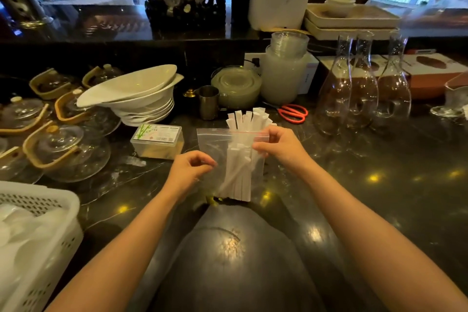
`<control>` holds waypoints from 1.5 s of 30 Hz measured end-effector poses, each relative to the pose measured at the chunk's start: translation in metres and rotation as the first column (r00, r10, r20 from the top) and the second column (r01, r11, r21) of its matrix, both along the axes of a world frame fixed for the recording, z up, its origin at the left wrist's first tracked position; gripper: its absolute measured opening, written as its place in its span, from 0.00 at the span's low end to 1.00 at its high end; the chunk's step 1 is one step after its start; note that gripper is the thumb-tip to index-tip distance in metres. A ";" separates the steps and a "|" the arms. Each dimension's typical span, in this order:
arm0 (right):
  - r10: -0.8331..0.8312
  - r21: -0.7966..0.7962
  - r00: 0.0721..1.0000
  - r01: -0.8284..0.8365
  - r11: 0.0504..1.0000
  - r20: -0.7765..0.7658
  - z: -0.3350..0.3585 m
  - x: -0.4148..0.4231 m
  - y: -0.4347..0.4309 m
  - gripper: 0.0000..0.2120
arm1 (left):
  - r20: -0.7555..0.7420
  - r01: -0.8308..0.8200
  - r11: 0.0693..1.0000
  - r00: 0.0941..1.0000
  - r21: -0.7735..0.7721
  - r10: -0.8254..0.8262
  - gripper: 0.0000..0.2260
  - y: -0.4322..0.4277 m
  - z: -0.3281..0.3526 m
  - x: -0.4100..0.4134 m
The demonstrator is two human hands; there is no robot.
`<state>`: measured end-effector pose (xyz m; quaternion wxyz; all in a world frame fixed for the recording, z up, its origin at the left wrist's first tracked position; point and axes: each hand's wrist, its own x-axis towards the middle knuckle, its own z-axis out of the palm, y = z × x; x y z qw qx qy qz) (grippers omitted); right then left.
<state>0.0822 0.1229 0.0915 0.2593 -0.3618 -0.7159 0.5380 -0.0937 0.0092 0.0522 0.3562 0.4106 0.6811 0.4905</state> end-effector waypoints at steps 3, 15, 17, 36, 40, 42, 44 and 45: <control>0.101 0.086 0.989 -0.110 0.990 0.110 0.008 -0.001 0.000 0.09 | -0.059 -0.008 1.000 0.998 -0.021 0.007 0.09 0.001 0.001 -0.001; 0.304 0.209 0.839 -0.431 0.878 0.452 0.042 -0.010 -0.003 0.01 | 0.277 0.063 0.994 0.960 -0.087 -0.036 0.21 0.009 0.051 0.046; 0.334 0.152 0.819 -0.446 0.882 0.468 0.043 -0.012 -0.004 0.04 | 0.341 0.047 0.996 0.940 -0.071 -0.020 0.23 0.010 0.049 0.047; 0.445 -0.017 0.716 -0.519 0.855 0.538 0.041 -0.011 -0.003 0.13 | 0.217 0.114 0.993 0.971 -0.043 -0.102 0.13 0.018 0.043 0.059; 0.523 -0.131 0.731 -0.523 0.842 0.439 0.039 -0.011 -0.001 0.13 | 0.163 0.190 0.981 0.968 0.030 -0.193 0.16 0.017 0.046 0.056; 0.537 -0.169 0.747 -0.516 0.840 0.392 0.037 -0.012 0.001 0.12 | 0.195 0.199 0.978 0.959 0.057 -0.207 0.16 0.017 0.047 0.056; 0.545 -0.178 0.759 -0.518 0.837 0.355 0.035 -0.013 0.002 0.12 | 0.243 0.205 0.975 0.945 0.079 -0.219 0.17 0.017 0.046 0.055; 0.550 -0.181 0.768 -0.521 0.834 0.327 0.034 -0.013 0.002 0.13 | 0.267 0.213 0.973 0.936 0.085 -0.228 0.17 0.017 0.045 0.055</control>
